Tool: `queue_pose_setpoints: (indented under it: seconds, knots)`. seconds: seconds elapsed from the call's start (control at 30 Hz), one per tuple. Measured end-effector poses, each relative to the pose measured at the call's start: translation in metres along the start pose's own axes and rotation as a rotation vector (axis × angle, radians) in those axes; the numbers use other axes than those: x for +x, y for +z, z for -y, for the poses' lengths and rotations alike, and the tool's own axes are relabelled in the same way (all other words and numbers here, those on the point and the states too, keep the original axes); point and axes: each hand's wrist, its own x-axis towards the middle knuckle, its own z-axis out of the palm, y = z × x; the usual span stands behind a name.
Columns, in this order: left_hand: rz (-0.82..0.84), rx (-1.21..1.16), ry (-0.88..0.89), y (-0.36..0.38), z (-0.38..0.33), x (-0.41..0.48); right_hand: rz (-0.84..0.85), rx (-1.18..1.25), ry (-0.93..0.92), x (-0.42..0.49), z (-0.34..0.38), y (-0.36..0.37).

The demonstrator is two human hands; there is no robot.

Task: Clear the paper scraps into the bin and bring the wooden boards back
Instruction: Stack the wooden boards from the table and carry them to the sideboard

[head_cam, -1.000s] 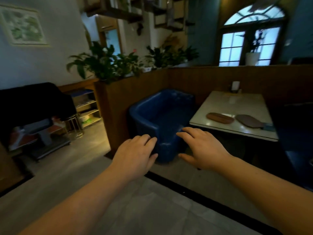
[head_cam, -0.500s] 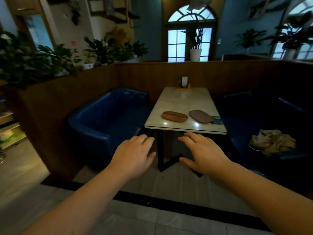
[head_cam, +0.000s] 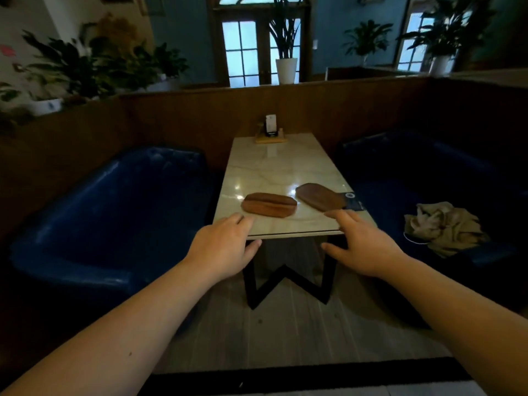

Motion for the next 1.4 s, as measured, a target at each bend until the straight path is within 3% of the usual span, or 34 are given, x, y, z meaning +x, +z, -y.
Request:
queue_pose_setpoints:
  seconds: [0.2, 0.47, 0.8, 1.2, 1.4]
  knots:
    - [0.046, -0.042, -0.041, 0.063, 0.050, 0.096, 0.020, 0.116, 0.150, 0.086, -0.053, 0.020]
    - [0.101, -0.072, -0.121, 0.154, 0.092, 0.228, 0.073, 0.152, 0.151, 0.230, -0.139, 0.084]
    - [0.221, -0.237, -0.353, 0.253, 0.163, 0.314, 0.310, 0.332, 0.277, 0.362, -0.197, 0.164]
    - [0.506, -0.469, -0.571, 0.411, 0.286, 0.401, 0.476, 0.719, 0.799, 0.475, -0.219, 0.292]
    - [0.597, -0.517, -0.573, 0.471, 0.320, 0.430, 0.504, 0.681, 0.910, 0.502, -0.216, 0.336]
